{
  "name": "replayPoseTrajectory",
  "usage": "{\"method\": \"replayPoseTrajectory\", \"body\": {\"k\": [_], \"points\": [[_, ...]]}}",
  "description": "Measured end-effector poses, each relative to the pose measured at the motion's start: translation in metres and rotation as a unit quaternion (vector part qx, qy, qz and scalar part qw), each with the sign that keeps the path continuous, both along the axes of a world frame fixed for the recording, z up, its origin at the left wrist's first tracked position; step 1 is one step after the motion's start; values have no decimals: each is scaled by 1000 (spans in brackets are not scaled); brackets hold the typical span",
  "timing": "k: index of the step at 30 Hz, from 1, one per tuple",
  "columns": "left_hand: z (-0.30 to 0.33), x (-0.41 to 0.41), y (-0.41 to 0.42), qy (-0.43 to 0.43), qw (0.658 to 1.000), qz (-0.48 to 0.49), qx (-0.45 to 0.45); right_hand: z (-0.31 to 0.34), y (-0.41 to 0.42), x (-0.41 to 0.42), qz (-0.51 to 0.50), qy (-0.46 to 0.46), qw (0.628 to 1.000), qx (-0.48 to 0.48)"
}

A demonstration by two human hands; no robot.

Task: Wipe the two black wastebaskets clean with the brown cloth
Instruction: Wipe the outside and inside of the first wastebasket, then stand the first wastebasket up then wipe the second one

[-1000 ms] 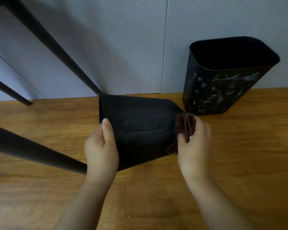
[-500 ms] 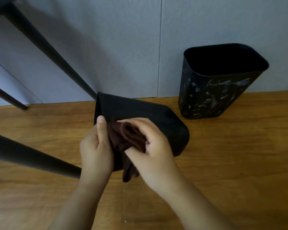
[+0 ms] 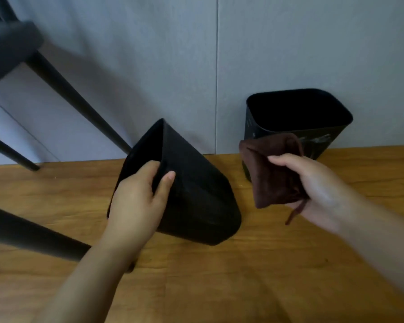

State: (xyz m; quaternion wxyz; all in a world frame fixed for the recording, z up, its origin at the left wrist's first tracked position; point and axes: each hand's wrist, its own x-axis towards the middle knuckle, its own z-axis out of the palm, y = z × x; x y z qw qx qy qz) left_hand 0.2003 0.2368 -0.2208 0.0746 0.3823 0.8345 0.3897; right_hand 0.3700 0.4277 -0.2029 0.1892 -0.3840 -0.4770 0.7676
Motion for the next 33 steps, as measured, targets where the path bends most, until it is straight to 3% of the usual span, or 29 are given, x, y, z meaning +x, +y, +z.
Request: {"method": "replayPoseTrajectory", "body": {"k": [6,9,14,28,33], "points": [[5,2,19,208,973,-71,-66,19,15,38,-1,17,999,-47],[3,-1,30,256,958,-90,-96,22,16,40,-13,10,999,-28],[-3,-7,36,327,928,-110,-139,31,14,30,-28,73,995,-66],[-15,29,35,369,883,-164,-237,20,-8,24,-41,-14,999,25],[-19,34,51,367,879,-174,-248,21,-6,22,-48,-25,998,12]]}}
